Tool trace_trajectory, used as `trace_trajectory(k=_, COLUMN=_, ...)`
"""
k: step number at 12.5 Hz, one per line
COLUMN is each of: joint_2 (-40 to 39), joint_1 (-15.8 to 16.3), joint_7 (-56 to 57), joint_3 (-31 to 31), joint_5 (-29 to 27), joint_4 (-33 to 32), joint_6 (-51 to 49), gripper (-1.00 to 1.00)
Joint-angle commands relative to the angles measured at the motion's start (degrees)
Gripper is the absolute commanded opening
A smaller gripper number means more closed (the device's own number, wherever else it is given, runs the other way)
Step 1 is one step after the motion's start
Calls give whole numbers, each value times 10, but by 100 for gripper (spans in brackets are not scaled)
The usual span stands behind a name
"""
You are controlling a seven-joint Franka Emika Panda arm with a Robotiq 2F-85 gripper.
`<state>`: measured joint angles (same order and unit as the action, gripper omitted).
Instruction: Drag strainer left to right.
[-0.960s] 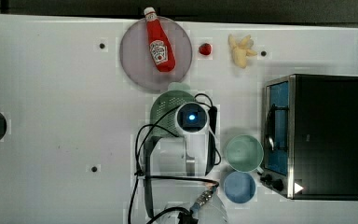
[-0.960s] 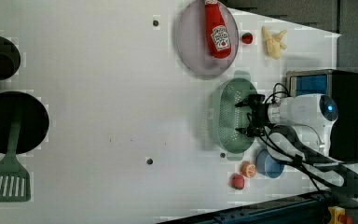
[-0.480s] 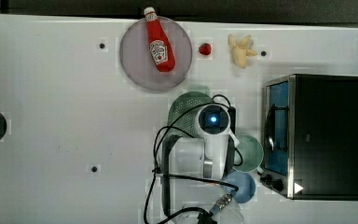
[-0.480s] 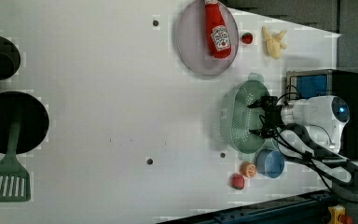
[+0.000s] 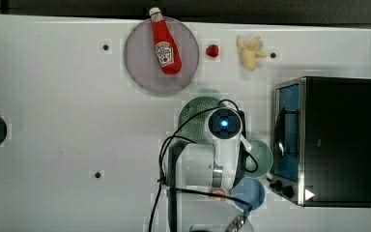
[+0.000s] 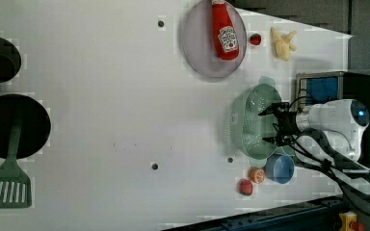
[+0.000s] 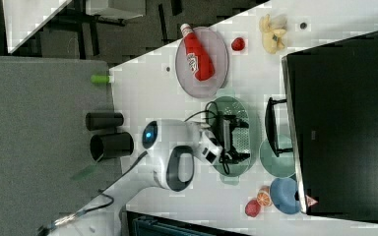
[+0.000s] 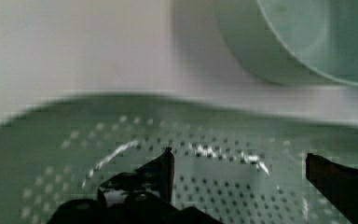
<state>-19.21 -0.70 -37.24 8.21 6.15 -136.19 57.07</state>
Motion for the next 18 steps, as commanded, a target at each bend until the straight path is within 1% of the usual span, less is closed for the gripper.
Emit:
trace_trajectory(k=1, joint_2=121, joint_1=12, joint_7=141, joint_3=-25, joint_5=-13, joint_4=37, joint_6=-91, gripper=100)
trace_trajectory(k=5, joint_2=235, joint_1=12, joint_7=318, joint_3=-28, joint_5=-17, joint_4=129, joint_6=-282, gripper=100)
trace_trajectory(k=8, joint_2=291, joint_1=12, joint_7=387, joint_3=-27, joint_5=-32, joint_4=213, joint_6=-436, gripper=100)
trace_trajectory(k=11, joint_2=315, joint_1=14, joint_7=421, joint_3=-34, joint_5=-28, joint_4=290, joint_6=-560, gripper=100)
trace_trajectory(k=13, joint_2=316, joint_1=14, joint_7=436, joint_3=-34, joint_5=-26, joint_4=319, joint_6=-589, gripper=100)
trace_trajectory(k=18, joint_2=311, joint_1=14, joint_7=437, joint_3=-33, joint_5=-26, joint_4=322, joint_6=-589, gripper=100)
